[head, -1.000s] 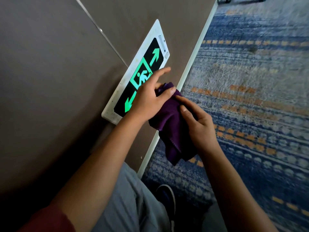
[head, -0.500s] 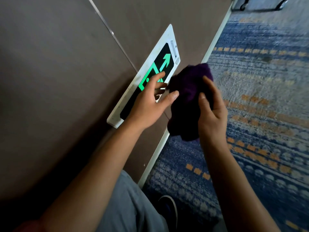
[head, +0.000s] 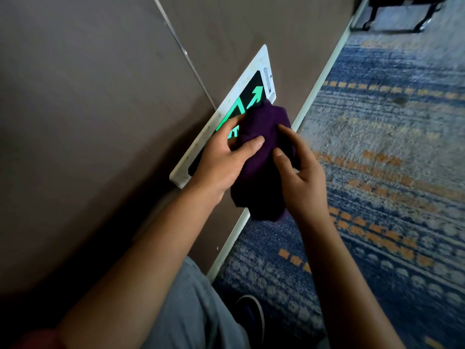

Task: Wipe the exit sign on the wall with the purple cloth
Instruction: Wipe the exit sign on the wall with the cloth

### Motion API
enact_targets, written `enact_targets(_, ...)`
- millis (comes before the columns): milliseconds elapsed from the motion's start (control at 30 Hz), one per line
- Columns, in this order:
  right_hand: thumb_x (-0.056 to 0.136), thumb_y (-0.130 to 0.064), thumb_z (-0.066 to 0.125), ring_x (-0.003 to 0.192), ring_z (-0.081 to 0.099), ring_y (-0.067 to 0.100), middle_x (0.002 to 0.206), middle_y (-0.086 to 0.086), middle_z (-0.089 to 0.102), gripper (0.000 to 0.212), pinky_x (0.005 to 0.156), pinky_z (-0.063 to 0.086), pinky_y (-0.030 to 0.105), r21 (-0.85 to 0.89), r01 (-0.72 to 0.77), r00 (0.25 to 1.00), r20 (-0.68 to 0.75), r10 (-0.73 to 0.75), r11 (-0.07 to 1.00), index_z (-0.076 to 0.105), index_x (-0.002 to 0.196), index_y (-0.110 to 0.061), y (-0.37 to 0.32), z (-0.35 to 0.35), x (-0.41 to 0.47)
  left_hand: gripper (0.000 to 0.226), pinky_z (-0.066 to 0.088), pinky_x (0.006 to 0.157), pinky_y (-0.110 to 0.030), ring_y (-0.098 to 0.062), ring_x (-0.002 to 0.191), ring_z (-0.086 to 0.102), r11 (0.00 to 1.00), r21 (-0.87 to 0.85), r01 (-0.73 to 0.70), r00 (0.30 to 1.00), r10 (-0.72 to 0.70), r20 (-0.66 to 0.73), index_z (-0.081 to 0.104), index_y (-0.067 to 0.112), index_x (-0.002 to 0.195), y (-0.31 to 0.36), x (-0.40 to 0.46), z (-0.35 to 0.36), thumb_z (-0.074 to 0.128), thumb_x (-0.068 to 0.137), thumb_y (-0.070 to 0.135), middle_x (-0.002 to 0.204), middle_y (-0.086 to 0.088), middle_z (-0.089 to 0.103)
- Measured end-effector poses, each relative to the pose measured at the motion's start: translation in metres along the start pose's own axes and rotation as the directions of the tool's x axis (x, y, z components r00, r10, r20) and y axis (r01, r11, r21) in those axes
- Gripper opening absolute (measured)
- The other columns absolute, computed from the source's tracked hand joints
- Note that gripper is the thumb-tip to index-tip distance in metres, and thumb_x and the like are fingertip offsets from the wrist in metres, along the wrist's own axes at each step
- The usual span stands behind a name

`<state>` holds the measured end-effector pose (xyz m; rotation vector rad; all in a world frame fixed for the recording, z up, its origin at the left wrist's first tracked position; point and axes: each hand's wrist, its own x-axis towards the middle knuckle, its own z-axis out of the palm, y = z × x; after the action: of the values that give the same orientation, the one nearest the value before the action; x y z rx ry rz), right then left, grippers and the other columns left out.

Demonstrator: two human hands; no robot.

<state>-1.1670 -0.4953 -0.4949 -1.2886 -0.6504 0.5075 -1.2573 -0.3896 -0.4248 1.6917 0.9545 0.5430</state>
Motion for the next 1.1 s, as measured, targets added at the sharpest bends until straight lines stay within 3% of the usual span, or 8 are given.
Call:
enact_targets(100,0.099,-0.027,0.064,0.107,0.065,0.001,0.129,-0.006,0.064,0.050,0.079,0.050,0.009,-0.106,-0.014,0.992,-0.125,0.000,0.994,0.052,0.147,-0.032,0.000,-0.003,-0.003,0.063,0.053,0.107,-0.046,-0.016,0.125,0.065,0.972,0.208,-0.107,0.993,0.116,-0.035,0.056,0.030,0.144,0.006,-0.006,-0.004,0.078,0.085,0.031,0.136,0.002,0.067)
enact_targets(200,0.099,-0.030,0.063,0.117,0.064,0.006,0.137,-0.006,0.058,0.054,0.088,0.056,0.020,-0.097,-0.010,0.981,-0.193,-0.009,0.995,0.048,0.150,-0.036,-0.006,-0.003,-0.006,0.060,0.051,0.109,-0.042,-0.010,0.128,0.061,0.926,0.343,-0.158,0.986,0.167,0.004,0.056,0.034,0.142,0.005,-0.018,-0.007,0.078,0.087,0.033,0.138,0.008,0.064)
enact_targets(333,0.098,-0.033,0.062,0.127,0.060,0.008,0.140,-0.006,0.063,0.052,0.107,0.052,0.045,-0.029,-0.035,0.996,-0.083,0.032,0.999,0.050,0.149,-0.034,-0.016,0.017,-0.014,0.057,0.052,0.108,-0.040,-0.009,0.127,0.062,0.925,0.347,-0.157,0.987,0.163,0.011,0.055,0.035,0.143,0.001,-0.029,-0.011,0.076,0.091,0.026,0.139,0.008,0.065)
enact_targets(467,0.096,-0.041,0.059,0.135,0.054,0.009,0.147,-0.005,0.057,0.063,0.112,0.047,0.044,-0.042,-0.065,0.998,-0.028,0.064,0.997,0.043,0.155,-0.025,-0.011,0.032,-0.026,0.057,0.052,0.109,-0.040,-0.009,0.129,0.061,0.908,0.378,-0.178,0.977,0.210,-0.044,0.051,0.030,0.149,0.004,-0.033,-0.023,0.071,0.096,0.026,0.143,0.006,0.063)
enact_targets(733,0.094,-0.049,0.059,0.137,0.053,0.007,0.152,-0.008,0.052,0.070,0.113,0.046,0.044,-0.055,-0.003,0.994,0.108,0.009,0.998,0.033,0.158,-0.037,-0.015,0.037,-0.009,0.051,0.052,0.108,-0.032,-0.004,0.127,0.062,0.923,0.298,-0.242,0.958,0.276,-0.079,0.048,0.022,0.153,0.012,-0.036,-0.025,0.060,0.103,0.019,0.145,0.003,0.061)
enact_targets(867,0.089,-0.057,0.066,0.132,0.058,0.006,0.147,-0.011,0.057,0.078,0.110,0.050,0.044,0.007,0.006,0.990,0.142,-0.007,1.000,0.035,0.157,-0.036,-0.013,0.034,0.003,0.046,0.042,0.100,-0.004,0.027,0.113,0.051,0.932,0.281,-0.230,0.951,0.276,-0.137,0.050,0.020,0.152,0.023,-0.027,-0.018,0.054,0.106,0.020,0.138,0.015,0.056)
enact_targets(1033,0.085,-0.055,0.069,0.115,0.067,0.004,0.130,-0.011,0.068,0.070,0.101,0.056,0.041,-0.034,-0.014,0.995,0.103,0.017,0.999,0.047,0.147,-0.035,-0.006,0.029,0.032,0.047,0.040,0.119,-0.032,-0.005,0.138,0.050,0.974,0.187,-0.132,0.986,0.149,-0.079,0.048,0.024,0.153,0.039,-0.003,-0.008,0.043,0.109,0.040,0.153,0.006,0.054)
enact_targets(1100,0.086,-0.050,0.070,0.111,0.069,0.009,0.124,-0.008,0.071,0.064,0.099,0.057,0.044,-0.051,-0.021,0.995,0.095,0.026,0.998,0.052,0.144,-0.030,0.000,0.019,0.046,0.055,0.036,0.120,-0.027,0.000,0.139,0.047,0.966,0.221,-0.132,0.991,0.129,0.026,0.043,0.029,0.155,0.043,0.009,-0.005,0.039,0.106,0.052,0.156,0.009,0.049)
